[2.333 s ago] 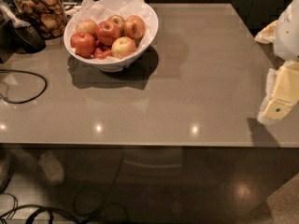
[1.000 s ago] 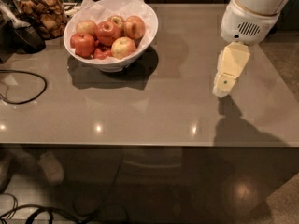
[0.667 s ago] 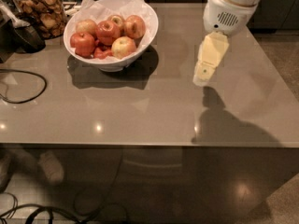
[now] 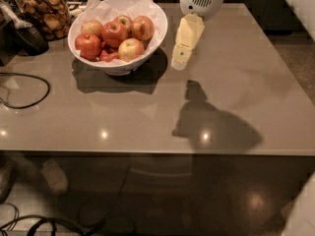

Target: Pick apple from white bowl

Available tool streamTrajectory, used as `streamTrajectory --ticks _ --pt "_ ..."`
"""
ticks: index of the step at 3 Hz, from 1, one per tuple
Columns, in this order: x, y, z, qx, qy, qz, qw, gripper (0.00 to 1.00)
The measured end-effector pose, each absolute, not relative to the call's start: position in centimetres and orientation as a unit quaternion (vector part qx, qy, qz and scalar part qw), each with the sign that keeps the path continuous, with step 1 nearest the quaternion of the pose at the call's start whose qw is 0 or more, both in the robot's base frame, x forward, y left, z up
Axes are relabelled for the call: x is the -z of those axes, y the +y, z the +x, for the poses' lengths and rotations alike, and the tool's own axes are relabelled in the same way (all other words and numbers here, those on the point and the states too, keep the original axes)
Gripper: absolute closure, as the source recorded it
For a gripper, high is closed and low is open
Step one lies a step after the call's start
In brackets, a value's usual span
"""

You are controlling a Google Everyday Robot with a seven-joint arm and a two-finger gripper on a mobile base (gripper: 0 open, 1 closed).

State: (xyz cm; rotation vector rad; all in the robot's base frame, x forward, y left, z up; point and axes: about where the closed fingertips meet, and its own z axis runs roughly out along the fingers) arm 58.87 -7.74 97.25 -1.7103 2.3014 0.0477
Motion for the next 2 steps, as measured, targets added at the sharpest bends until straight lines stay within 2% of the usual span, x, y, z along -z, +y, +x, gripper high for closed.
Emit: streamTrajectory --ticks 2 --pt "-97.51 -6.09 59.79 -0.025 0.796 -0.581 0.167 0.0"
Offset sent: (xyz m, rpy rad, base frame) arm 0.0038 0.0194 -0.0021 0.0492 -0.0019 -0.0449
